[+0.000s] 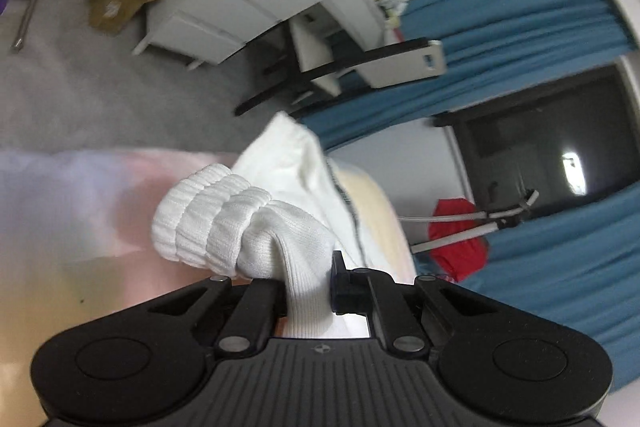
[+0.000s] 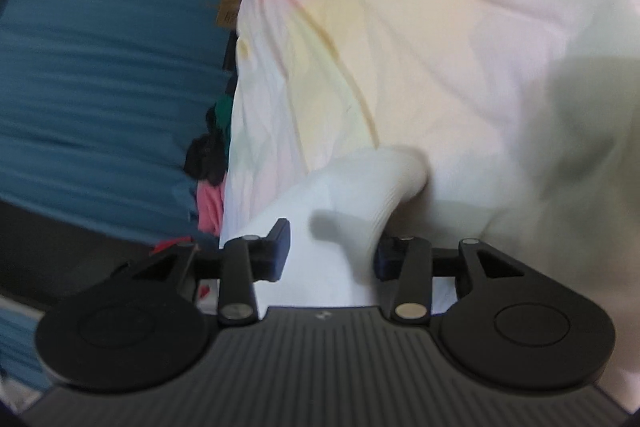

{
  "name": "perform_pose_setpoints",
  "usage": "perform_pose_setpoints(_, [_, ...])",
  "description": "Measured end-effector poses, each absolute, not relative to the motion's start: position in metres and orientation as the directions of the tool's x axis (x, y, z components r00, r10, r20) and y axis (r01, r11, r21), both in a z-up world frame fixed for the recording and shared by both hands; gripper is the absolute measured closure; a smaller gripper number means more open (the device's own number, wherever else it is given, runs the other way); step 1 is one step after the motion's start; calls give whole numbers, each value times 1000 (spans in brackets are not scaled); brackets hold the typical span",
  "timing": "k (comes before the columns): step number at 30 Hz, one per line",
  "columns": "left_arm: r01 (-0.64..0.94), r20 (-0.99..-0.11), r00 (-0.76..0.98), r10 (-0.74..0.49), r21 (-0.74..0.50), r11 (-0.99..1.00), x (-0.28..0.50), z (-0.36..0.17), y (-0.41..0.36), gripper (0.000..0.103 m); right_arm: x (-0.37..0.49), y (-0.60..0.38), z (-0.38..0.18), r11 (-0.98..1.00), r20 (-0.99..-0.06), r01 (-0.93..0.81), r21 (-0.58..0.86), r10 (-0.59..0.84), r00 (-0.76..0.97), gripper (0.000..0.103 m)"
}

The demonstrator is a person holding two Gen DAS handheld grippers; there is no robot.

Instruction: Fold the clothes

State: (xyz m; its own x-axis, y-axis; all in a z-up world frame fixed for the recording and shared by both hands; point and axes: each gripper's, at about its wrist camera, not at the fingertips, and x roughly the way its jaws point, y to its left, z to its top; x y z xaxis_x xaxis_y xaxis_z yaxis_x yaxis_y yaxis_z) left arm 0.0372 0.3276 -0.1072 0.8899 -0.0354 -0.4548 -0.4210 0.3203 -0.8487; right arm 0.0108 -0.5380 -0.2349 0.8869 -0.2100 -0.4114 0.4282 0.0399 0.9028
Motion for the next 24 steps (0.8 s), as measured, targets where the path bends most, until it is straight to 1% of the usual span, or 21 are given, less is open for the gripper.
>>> perform_pose_setpoints(3, [-426, -461, 886, -48, -852, 304, 30, -116, 340, 96, 6, -548, -240, 22, -420, 440, 898, -254, 871, 59])
perform_pose_setpoints(4, [-427, -463, 885, -49, -850, 309, 31, -117, 340, 96, 5, -551, -239, 36, -410, 434, 900, -267, 872, 64])
perform_pose_setpoints(5, [-428, -465, 884, -49, -847, 315, 32, -117, 341, 96, 3, -553, -236, 57, -391, 423, 904, -283, 875, 76])
perform_pose_setpoints(6, [-428, -466, 883, -50, -844, 323, 32, -117, 341, 96, 2, -554, -232, 81, -373, 412, 907, -298, 879, 85])
perform_pose_setpoints(7, [-427, -468, 882, -53, -843, 328, 31, -117, 341, 96, 2, -554, -225, 114, -359, 411, 905, -315, 879, 91])
perform_pose_setpoints(9, [-425, -470, 881, -59, -840, 338, 29, -116, 338, 96, 2, -550, -206, 202, -342, 429, 880, -356, 869, 93])
perform_pose_setpoints(11, [-422, -472, 879, -74, -839, 342, 31, -118, 338, 96, 2, -537, -177, 322, -315, 478, 817, -444, 839, 94])
perform_pose_setpoints(13, [-421, -475, 876, -83, -838, 347, 32, -119, 338, 96, 1, -513, -142, 477, -226, 522, 708, -547, 806, 95])
perform_pose_setpoints(14, [-423, -477, 875, -79, -835, 352, 31, -119, 337, 96, 3, -499, -128, 551, -181, 561, 618, -595, 783, 95])
perform_pose_setpoints(15, [-425, -480, 874, -76, -832, 356, 30, -118, 337, 96, 5, -488, -119, 584, -158, 594, 553, -626, 763, 95])
perform_pose_setpoints(16, [-427, -482, 873, -72, -829, 361, 30, -117, 336, 96, 8, -483, -118, 581, -168, 621, 526, -645, 746, 95])
perform_pose_setpoints(17, [-429, -484, 872, -69, -826, 366, 29, -117, 336, 95, 9, -483, -121, 551, -208, 651, 522, -658, 724, 95])
perform_pose_setpoints(19, [-439, -494, 867, -65, -819, 370, 29, -116, 335, 95, 9, -492, -140, 406, -375, 725, 557, -655, 655, 94])
perform_pose_setpoints(21, [-446, -502, 863, -59, -812, 377, 29, -115, 334, 95, 3, -505, -164, 222, -562, 801, 556, -610, 559, 94])
perform_pose_setpoints(22, [-448, -504, 862, -55, -808, 382, 29, -113, 333, 95, -2, -509, -175, 148, -629, 822, 550, -575, 524, 94])
perform_pose_setpoints(24, [-452, -509, 859, -46, -799, 395, 28, -110, 332, 95, -7, -515, -187, 92, -688, 840, 535, -529, 496, 94])
